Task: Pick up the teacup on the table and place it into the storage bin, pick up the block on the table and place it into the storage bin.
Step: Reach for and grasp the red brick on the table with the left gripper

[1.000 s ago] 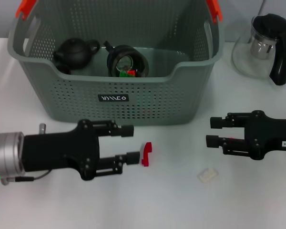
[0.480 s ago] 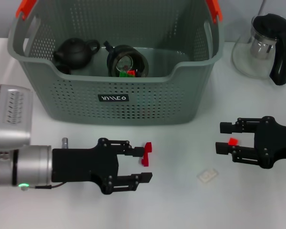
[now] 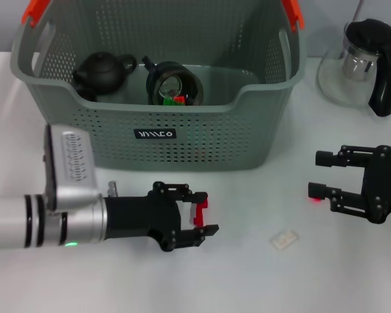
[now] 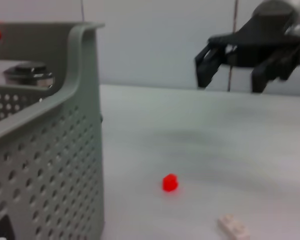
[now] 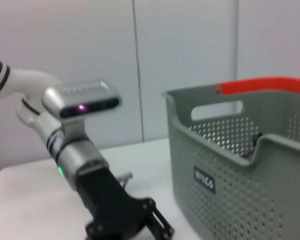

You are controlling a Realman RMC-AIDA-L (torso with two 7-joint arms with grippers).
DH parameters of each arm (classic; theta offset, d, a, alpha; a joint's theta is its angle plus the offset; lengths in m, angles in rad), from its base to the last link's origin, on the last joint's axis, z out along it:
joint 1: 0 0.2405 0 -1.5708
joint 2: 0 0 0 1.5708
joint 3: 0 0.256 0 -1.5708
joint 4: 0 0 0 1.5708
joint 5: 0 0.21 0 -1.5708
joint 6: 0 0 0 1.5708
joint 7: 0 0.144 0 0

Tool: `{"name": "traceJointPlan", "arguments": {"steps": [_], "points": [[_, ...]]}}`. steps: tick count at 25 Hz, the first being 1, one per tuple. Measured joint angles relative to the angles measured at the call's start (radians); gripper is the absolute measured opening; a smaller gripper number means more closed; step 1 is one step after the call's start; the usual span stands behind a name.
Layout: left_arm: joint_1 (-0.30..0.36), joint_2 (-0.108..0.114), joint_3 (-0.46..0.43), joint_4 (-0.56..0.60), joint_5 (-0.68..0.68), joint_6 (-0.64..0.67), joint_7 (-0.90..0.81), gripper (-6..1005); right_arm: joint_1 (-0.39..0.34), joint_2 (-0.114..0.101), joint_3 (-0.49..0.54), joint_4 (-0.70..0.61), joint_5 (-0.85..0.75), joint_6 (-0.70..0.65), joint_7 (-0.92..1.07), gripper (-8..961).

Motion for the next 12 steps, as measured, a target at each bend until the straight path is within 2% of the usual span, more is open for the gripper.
{"name": "traceJointPlan", "arguments": {"steps": [8,11,12], "points": [[-0.033,0.005,0.001,-0.028,0.015,-0.080,-0.025,604,0.000,0.007,0.005,0.000,-0.004,-0.002,0.005,592],[-0.028,0.006,0.001,-0.023,0.022,-0.081,-0.035,606,0.000,0.007,0.005,0.001,-0.005,-0.002,0.007,592],[-0.004,0.007,0.000,-0.001,0.026,-0.090,-0.028,607,0.000,0.008,0.005,0.001,-0.006,-0.002,0.008,592]]}}
